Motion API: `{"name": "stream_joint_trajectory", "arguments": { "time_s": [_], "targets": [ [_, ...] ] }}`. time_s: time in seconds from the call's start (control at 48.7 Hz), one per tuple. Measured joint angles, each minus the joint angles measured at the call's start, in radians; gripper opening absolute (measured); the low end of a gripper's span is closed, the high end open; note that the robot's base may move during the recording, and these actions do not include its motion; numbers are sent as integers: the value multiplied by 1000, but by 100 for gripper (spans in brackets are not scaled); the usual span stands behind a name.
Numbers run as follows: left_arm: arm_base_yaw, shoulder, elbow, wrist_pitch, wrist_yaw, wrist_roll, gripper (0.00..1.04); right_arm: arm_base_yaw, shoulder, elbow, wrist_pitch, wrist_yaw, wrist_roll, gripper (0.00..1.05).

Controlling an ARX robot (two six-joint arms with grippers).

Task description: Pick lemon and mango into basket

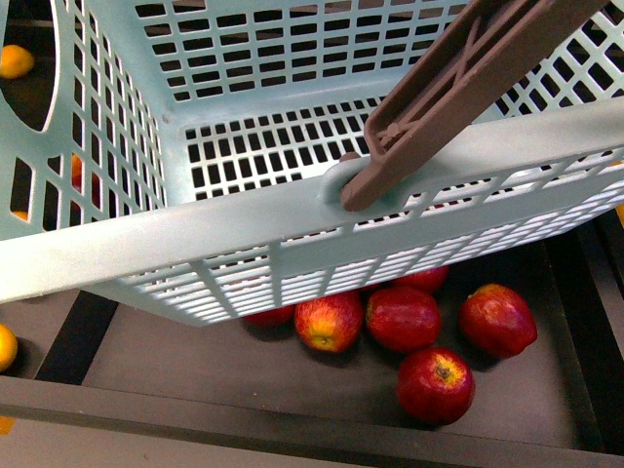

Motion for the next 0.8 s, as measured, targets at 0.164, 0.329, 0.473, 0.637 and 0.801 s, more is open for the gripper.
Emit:
{"name": "stream_joint_trajectory", "arguments": {
  "time_s": [0.164, 0.329, 0.473, 0.637, 0.801],
  "targets": [
    [0, 0, 0, 0, 0, 0, 6, 6, 63, 102, -35, -5, 9, 96],
    [0, 0, 0, 0, -1, 0, 6, 18, 117, 185, -65, -7, 26, 96],
    [0, 0, 0, 0, -2, 0, 6, 27, 155, 241, -87, -7, 32, 96],
    [0, 0, 0, 0, 0, 0, 6, 35, 201, 313, -114, -6, 38, 96],
    [0, 0, 0, 0, -1, 0, 6, 37, 230, 364, -151, 18, 48, 87]
  ]
}}
